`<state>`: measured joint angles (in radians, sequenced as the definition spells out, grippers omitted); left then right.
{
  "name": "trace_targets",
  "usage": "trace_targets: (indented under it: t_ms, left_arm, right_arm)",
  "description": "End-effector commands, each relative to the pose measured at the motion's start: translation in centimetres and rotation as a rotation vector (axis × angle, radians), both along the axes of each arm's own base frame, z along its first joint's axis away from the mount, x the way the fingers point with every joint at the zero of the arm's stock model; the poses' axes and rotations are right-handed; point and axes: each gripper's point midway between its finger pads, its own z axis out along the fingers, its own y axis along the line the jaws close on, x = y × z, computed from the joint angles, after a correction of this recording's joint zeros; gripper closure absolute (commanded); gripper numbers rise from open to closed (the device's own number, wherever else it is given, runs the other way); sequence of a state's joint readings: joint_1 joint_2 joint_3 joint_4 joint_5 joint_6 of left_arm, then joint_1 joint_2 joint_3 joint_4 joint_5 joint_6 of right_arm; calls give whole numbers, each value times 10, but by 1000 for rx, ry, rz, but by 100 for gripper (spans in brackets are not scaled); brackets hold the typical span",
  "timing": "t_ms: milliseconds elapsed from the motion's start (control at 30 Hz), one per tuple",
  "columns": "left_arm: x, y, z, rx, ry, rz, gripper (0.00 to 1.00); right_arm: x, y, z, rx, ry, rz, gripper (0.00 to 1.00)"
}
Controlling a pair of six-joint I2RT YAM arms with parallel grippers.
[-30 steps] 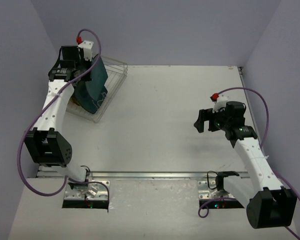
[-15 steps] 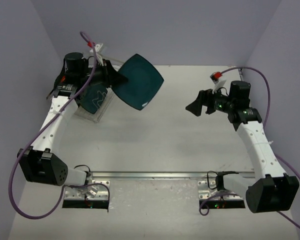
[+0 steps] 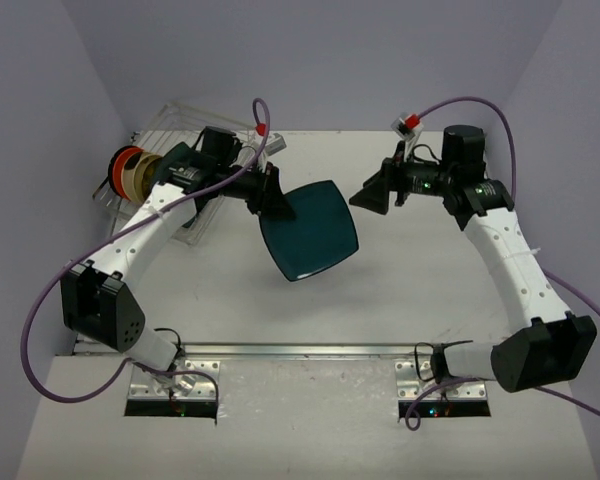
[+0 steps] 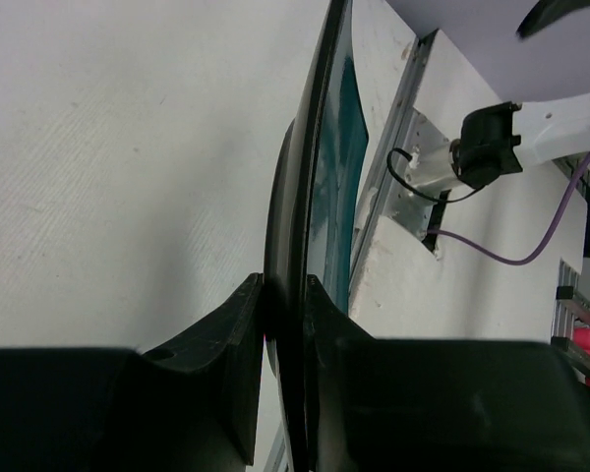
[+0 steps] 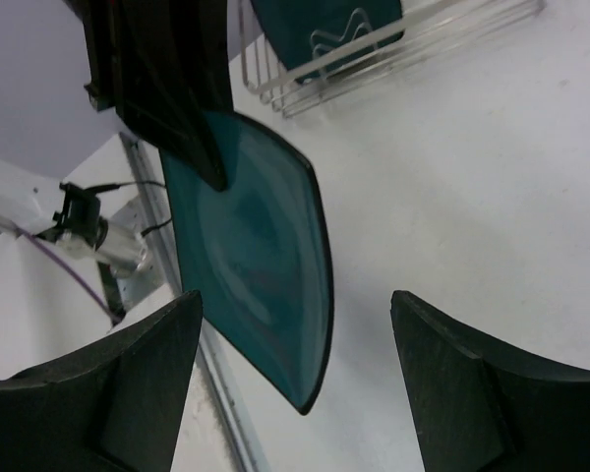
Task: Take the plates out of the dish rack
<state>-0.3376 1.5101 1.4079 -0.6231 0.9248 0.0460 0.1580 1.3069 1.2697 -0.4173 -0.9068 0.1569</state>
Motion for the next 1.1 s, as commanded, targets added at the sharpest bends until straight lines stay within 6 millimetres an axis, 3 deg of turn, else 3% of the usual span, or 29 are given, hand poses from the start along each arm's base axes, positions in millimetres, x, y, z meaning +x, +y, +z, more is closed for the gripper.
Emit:
trace_targets:
  t_ms: [0,300,600,667,800,933,1067]
  left_arm:
    - [-1,-13,50,-95,-169,-91,100]
    - [-5,-17,60,-147,-187,-110,100]
    - [-6,-20,67,-208,-161,-68,100]
    - [-5,-20,68,-211,-161,-64,100]
    - [-2,-20,69,-220,-161,-42,100]
    - [10,-16,63,-204,-142,32,100]
    - [29,-3,54,-158,-118,133,32]
  right_arm:
    - [-22,16,-28,-35,37,85,23]
    - [-37,27,-62,-39,146,142,25]
    - [-46,32,-72,19,213,153,35]
    - [-47,33,-72,28,222,157,41]
    - [-49,34,-71,47,233,163,62]
    - [-45,36,-69,54,247,162,99]
    - [-29,32,-73,52,294,105,100]
